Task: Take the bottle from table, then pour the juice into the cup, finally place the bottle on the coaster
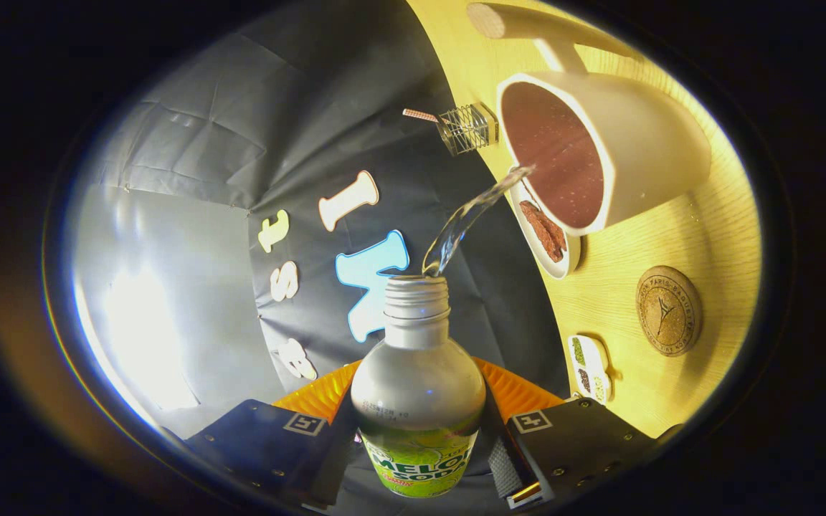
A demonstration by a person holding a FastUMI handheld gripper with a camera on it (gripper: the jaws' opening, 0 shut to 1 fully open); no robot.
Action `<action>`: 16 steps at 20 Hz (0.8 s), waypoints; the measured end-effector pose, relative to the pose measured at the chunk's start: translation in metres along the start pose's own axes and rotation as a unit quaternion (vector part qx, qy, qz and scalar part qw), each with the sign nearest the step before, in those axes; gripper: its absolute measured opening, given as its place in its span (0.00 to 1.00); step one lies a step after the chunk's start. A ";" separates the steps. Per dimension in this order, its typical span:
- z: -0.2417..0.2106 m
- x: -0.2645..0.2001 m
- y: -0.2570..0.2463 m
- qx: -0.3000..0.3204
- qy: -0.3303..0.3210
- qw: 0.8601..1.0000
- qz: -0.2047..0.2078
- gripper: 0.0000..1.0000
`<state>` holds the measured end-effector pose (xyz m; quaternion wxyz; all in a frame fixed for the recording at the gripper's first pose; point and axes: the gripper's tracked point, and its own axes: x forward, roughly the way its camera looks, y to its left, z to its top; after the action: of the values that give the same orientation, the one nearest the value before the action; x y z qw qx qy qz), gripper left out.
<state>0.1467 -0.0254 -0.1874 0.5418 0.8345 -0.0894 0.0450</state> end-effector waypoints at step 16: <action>-0.004 -0.002 0.024 0.088 -0.030 0.995 0.027 0.78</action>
<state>0.1403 -0.0315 -0.1645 0.4623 0.8770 -0.1238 0.0428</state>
